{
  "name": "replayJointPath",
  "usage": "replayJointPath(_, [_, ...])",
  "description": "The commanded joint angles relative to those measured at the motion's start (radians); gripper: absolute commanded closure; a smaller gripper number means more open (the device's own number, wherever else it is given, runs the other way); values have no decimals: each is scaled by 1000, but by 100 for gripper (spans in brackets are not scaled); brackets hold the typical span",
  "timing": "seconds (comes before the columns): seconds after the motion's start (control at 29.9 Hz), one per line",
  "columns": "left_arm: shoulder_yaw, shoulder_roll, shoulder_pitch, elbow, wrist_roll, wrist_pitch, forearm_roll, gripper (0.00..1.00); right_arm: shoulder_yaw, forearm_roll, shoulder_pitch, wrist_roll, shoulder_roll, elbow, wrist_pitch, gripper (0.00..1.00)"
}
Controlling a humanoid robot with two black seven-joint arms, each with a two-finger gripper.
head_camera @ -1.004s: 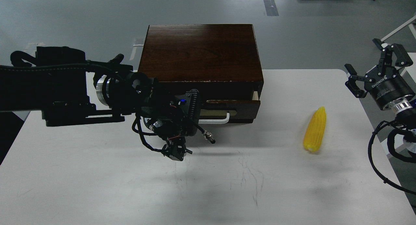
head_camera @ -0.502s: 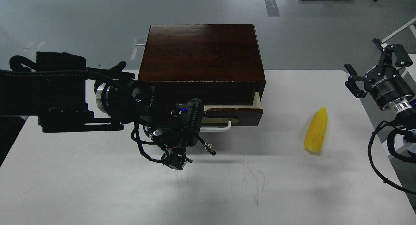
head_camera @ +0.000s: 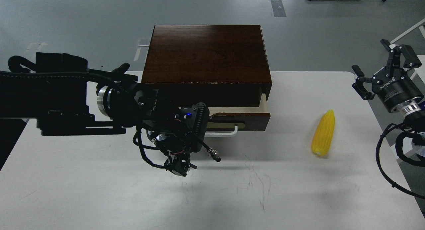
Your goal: Put corn in drawer with both arms
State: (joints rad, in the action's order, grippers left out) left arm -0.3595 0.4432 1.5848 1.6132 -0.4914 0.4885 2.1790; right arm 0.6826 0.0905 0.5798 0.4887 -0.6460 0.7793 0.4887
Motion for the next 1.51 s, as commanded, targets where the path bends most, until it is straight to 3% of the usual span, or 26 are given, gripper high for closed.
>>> replayJointPath(0.0, [1,0,14,-7,3,0,3,2,0,0,0,0,0,0,0,0])
replayJointPath(0.74, [7,5,78,0,3,0,3,2,0,0,-8,0,0,1,0,0])
replayJointPath(0.94, [79,61,113,51,3,0,3,2,2,0,-8,0,-3,1,0,0])
replayJointPath(1.24, [306,278,93,68,3,0,-436,2,0,0,-17,0,-17,-2,0,0])
replayJointPath(1.47, [392,435,0,-36,3,0,-1098,2,0,0,-21,0,-24,-2,0,0])
